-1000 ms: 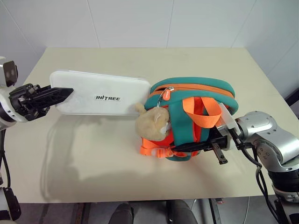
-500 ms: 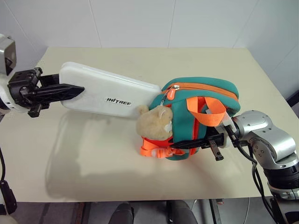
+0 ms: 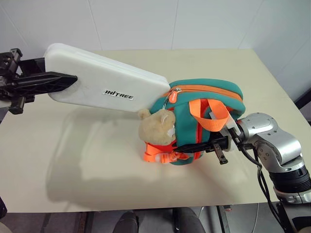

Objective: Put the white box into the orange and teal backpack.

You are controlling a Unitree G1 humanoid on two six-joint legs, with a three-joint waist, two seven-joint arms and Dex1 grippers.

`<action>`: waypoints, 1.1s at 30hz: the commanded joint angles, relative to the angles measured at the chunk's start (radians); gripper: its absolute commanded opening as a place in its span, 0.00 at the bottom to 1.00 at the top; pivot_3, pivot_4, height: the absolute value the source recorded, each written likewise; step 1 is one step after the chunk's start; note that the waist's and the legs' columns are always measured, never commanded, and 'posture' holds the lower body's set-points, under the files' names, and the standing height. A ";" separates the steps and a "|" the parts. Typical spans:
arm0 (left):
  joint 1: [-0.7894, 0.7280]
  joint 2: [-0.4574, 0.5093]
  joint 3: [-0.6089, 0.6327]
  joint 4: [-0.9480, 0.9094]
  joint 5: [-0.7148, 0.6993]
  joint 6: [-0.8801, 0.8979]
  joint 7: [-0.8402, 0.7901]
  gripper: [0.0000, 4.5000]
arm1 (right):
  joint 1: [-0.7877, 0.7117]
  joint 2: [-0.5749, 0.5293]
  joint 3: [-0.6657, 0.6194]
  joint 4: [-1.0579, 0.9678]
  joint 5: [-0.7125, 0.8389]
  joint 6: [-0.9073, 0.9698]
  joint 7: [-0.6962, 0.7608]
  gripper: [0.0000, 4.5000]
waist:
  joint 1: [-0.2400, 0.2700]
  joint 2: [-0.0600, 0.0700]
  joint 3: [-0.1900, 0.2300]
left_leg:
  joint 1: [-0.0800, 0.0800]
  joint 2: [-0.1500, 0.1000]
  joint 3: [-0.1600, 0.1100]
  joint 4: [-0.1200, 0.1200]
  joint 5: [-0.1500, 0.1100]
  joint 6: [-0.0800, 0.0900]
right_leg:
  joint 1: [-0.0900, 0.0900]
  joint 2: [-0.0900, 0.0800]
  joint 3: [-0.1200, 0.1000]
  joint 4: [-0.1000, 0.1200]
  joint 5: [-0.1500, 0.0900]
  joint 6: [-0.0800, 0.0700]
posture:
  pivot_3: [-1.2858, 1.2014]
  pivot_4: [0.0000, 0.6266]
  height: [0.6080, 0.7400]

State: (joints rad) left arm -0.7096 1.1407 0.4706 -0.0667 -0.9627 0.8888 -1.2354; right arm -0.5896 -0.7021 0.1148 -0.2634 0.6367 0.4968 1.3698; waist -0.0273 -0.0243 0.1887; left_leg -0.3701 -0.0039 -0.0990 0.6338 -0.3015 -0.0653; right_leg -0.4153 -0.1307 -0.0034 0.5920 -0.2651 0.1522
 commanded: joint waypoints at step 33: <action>-0.117 -0.339 -0.442 -0.034 0.292 -0.233 0.094 0.29 | -0.074 0.096 0.042 0.068 -0.087 -0.061 -0.009 0.11 | 0.001 0.000 0.000 | 0.000 0.000 0.000 0.006 0.000 0.000 | 0.001 0.001 0.001 0.002 0.001 0.001 | 0.52 0.24 1.00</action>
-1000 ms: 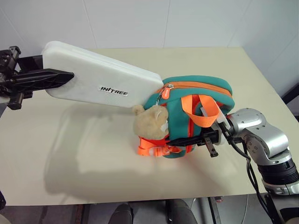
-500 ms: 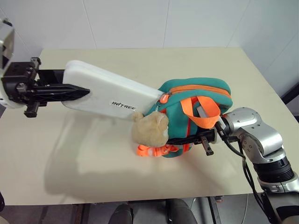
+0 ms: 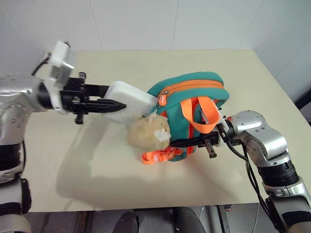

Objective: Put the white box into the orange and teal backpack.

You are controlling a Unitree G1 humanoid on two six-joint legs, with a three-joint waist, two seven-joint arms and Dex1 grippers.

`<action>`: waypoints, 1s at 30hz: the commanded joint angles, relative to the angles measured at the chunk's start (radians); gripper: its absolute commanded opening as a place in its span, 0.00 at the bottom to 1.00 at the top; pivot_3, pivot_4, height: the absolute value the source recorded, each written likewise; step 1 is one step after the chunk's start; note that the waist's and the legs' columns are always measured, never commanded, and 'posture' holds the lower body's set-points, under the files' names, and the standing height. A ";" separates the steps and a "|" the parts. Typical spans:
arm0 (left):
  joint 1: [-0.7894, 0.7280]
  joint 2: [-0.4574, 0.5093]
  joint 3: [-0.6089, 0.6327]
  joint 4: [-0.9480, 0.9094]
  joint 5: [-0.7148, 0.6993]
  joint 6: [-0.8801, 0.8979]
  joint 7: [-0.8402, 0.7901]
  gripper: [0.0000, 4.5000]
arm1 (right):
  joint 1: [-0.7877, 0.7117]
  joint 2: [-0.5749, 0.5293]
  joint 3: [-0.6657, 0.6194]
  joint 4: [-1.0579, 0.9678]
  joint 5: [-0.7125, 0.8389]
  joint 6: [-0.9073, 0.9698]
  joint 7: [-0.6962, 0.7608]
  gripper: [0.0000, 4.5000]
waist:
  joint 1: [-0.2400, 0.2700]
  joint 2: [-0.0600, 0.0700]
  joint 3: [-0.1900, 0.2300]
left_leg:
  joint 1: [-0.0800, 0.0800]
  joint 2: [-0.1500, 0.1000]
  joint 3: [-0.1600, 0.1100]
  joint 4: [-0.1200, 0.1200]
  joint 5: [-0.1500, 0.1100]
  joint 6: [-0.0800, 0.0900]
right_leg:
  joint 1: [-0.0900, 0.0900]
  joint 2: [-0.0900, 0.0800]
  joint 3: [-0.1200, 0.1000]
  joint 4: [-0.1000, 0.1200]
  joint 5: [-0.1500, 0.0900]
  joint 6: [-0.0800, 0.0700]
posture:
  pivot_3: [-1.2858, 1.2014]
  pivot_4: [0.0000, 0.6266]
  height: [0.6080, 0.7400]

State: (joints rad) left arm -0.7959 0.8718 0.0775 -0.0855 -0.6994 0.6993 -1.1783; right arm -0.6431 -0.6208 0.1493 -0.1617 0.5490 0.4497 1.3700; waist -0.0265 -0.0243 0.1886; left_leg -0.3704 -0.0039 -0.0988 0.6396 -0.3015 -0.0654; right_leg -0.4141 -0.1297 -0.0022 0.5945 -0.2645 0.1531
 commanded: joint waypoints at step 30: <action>-0.153 -0.286 -0.170 0.080 0.197 0.103 0.145 0.83 | 0.020 0.023 0.012 -0.102 0.001 0.012 -0.089 0.11 | -0.001 0.000 0.000 | -0.001 -0.001 0.000 0.008 -0.001 0.001 | 0.002 0.000 0.002 0.001 0.002 0.003 | 0.52 0.24 1.00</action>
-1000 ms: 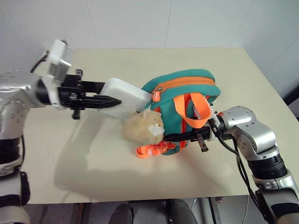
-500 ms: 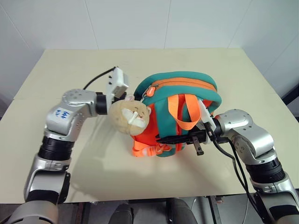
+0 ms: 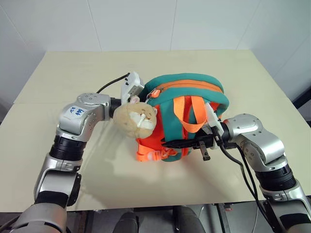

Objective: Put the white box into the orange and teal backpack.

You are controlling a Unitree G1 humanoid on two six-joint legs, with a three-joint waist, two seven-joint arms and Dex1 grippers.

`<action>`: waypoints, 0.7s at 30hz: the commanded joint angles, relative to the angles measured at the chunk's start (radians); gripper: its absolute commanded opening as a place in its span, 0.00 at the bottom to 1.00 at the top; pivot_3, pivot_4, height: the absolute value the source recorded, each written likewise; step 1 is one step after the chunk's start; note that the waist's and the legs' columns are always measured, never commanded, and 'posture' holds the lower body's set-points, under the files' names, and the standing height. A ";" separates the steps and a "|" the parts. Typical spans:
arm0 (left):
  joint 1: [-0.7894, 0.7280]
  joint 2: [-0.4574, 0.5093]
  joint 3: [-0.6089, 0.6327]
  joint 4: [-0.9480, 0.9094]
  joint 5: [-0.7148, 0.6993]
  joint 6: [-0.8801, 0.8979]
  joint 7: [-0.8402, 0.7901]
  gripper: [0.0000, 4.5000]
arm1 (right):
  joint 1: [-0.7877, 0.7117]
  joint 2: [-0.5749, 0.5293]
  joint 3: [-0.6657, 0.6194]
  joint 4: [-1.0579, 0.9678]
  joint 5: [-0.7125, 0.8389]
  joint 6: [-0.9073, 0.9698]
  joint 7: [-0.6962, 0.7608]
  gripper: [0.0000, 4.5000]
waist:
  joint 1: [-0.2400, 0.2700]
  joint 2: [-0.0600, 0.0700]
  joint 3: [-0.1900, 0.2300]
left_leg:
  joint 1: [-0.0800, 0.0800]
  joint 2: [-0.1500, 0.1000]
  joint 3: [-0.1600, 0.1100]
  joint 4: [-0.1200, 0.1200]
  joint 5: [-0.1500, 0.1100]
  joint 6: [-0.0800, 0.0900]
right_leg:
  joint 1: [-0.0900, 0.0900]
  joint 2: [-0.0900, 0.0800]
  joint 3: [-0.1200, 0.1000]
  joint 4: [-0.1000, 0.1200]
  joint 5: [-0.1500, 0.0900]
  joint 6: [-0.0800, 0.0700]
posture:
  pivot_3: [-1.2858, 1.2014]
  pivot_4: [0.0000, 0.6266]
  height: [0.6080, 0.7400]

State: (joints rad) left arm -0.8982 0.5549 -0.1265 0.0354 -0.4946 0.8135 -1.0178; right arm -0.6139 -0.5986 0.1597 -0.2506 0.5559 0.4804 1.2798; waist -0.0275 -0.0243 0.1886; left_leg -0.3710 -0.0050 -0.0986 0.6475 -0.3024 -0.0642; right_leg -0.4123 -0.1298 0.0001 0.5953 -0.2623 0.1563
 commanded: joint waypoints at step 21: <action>-0.023 0.214 0.138 -0.129 -0.034 -0.121 -0.153 1.00 | -0.016 -0.003 -0.004 0.006 -0.023 -0.041 0.001 0.11 | -0.001 0.000 0.000 | -0.001 0.000 0.000 0.000 0.000 0.000 | 0.000 0.000 0.000 -0.001 0.000 0.000 | 0.52 0.24 1.00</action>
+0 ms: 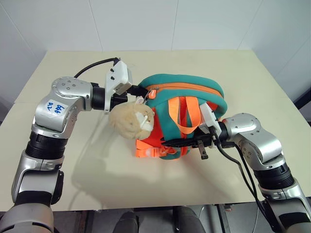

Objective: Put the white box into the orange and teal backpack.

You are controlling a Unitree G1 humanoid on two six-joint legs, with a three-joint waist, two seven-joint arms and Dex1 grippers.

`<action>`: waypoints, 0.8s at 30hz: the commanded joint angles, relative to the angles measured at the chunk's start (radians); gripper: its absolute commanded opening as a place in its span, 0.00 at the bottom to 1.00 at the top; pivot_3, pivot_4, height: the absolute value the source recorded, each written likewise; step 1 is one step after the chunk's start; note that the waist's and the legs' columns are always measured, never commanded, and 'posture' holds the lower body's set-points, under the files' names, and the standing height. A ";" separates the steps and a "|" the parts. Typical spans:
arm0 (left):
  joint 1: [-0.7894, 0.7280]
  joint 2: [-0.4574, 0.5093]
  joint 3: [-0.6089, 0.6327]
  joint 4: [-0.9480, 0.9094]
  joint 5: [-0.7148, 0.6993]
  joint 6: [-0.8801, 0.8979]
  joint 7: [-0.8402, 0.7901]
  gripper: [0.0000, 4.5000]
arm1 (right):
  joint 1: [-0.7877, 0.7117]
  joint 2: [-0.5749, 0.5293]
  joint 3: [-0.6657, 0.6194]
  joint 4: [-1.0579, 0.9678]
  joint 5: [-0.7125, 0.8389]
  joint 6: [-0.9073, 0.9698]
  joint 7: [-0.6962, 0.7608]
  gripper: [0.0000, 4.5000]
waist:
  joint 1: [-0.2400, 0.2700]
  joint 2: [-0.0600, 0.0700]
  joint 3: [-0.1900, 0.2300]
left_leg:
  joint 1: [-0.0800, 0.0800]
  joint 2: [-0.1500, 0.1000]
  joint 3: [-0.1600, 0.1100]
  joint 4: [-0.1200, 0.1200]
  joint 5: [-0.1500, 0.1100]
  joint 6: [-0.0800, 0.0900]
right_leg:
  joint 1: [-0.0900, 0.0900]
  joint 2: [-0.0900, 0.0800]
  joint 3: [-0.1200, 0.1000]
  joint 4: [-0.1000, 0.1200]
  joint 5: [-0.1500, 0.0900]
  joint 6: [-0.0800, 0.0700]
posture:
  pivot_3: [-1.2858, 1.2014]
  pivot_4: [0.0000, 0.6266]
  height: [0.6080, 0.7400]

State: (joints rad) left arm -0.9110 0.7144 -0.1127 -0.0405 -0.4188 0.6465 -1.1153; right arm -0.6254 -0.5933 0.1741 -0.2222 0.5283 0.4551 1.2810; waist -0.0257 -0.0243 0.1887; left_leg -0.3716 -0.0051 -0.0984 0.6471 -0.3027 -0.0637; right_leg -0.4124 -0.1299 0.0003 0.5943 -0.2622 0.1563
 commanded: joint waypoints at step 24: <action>0.149 0.176 0.598 -0.324 -0.619 0.350 0.203 1.00 | -0.008 -0.020 -0.014 -0.007 0.005 -0.026 0.005 0.11 | -0.001 0.000 0.000 | 0.001 0.000 0.002 0.001 -0.002 0.002 | 0.000 0.000 0.002 0.000 0.000 0.000 | 0.52 0.24 1.00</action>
State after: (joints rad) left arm -0.7684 0.8937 0.4329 -0.3110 -0.9539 0.9624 -0.9700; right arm -0.6174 -0.6152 0.1702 -0.2206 0.5274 0.4391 1.2780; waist -0.0270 -0.0241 0.1888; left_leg -0.3707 -0.0046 -0.0968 0.6476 -0.3046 -0.0613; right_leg -0.4128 -0.1297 0.0026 0.5949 -0.2622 0.1564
